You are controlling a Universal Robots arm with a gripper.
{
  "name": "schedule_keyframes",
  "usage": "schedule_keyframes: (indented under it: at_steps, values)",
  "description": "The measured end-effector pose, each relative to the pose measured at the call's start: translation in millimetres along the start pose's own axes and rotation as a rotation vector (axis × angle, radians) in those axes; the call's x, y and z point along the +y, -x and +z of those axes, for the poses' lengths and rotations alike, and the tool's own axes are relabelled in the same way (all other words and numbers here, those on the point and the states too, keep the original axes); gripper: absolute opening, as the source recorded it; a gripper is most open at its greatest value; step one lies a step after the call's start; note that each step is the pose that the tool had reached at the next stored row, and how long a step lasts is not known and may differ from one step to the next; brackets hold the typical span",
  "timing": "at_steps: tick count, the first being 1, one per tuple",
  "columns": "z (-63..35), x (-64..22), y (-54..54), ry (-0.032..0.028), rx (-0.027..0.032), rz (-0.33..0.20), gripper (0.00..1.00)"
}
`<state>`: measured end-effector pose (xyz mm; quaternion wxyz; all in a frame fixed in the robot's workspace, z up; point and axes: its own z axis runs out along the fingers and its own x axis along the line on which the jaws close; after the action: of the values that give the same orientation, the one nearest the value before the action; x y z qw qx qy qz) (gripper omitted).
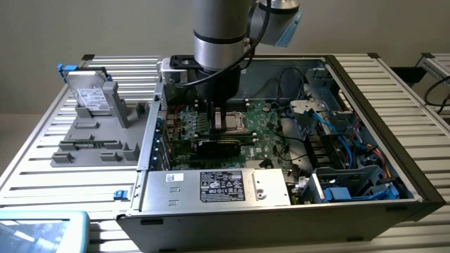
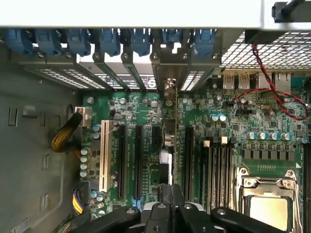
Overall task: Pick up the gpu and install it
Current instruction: 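Press down on the gpu until it lock into place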
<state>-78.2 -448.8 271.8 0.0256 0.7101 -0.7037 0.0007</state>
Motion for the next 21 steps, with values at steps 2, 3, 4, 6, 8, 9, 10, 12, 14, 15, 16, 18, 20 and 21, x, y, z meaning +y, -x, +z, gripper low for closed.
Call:
schedule_keyframes:
  at_steps: [2, 3, 4, 6, 8, 9, 10, 12, 14, 15, 16, 18, 20, 21]
  values:
    - [3.6, 0.1, 0.5, 0.0001, -0.0009, 0.000, 0.12]
    - [5.0, 0.1, 0.6, 0.0004, -0.0006, 0.000, 0.12]
    - [6.6, 0.1, 0.7, 0.0005, -0.0005, 0.000, 0.12]
    - [8.9, 0.5, 1.1, 0.0006, -0.0018, 0.000, 0.12]
    - [6.0, 0.8, 1.6, 0.0004, -0.0050, 0.000, 0.12]
    - [2.0, 1.1, 1.4, 0.0006, -0.0052, 0.000, 0.12]
    - [-2.4, 1.5, 1.0, 0.0025, -0.0034, 0.000, 0.12]
    - [-8.2, 2.8, 0.8, 0.0045, -0.0036, 0.000, 0.12]
    - [-13.6, 5.3, 0.5, 0.0059, -0.0035, 0.000, 0.12]
    - [-16.0, 6.7, 0.4, 0.0064, -0.0038, 0.000, 0.12]
    - [-18.2, 7.8, 0.4, 0.0068, -0.0038, 0.000, 0.12]
    - [-19.4, 8.7, 0.4, 0.0074, -0.0039, 0.000, 0.12]
    - [-19.4, 8.8, 0.4, 0.0077, -0.0039, 0.000, 0.12]
    - [-19.4, 8.8, 0.4, 0.0078, -0.0038, 0.000, 0.12]
